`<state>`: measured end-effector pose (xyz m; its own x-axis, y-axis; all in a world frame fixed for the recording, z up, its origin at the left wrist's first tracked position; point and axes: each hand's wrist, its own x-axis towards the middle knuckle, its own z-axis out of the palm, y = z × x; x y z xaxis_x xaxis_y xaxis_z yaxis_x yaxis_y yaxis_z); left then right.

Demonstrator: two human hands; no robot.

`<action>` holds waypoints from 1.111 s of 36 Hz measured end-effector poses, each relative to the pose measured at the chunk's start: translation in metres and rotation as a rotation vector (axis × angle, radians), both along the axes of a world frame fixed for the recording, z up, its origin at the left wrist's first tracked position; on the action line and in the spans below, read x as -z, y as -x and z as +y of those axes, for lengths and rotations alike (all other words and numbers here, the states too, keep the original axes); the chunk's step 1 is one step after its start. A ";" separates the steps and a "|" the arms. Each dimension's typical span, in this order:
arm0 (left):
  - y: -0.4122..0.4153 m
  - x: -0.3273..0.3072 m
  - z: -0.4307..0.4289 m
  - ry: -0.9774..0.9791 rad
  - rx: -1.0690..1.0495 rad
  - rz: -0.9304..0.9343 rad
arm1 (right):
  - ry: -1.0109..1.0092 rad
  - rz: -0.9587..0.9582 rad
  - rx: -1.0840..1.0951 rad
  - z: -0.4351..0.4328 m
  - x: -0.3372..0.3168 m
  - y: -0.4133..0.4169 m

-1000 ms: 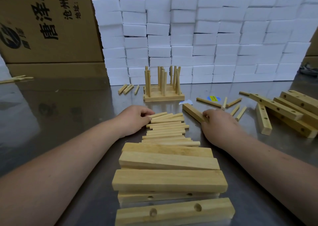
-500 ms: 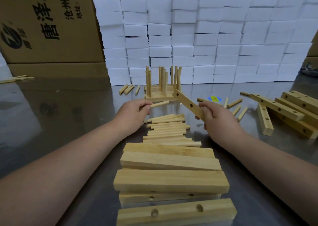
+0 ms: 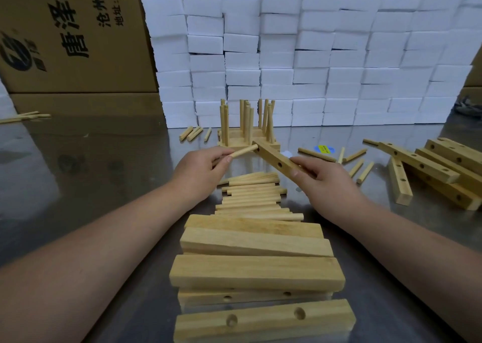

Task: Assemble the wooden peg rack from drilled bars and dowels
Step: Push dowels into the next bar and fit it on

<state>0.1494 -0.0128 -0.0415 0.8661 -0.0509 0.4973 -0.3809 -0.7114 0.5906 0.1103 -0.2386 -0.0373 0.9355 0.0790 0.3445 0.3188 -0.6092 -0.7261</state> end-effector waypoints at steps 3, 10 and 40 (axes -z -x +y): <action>-0.001 0.001 0.001 0.009 0.009 -0.018 | -0.094 0.005 -0.039 0.000 -0.001 0.001; 0.001 0.001 0.001 0.002 0.031 -0.052 | -0.486 0.215 -0.225 0.003 -0.016 0.005; 0.001 0.000 0.001 -0.043 0.029 -0.099 | -0.482 0.268 -0.142 0.016 -0.015 0.019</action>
<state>0.1481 -0.0116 -0.0418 0.8106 -0.0989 0.5771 -0.4570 -0.7232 0.5179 0.0913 -0.2229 -0.0223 0.9869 0.1030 0.1244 0.1393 -0.1535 -0.9783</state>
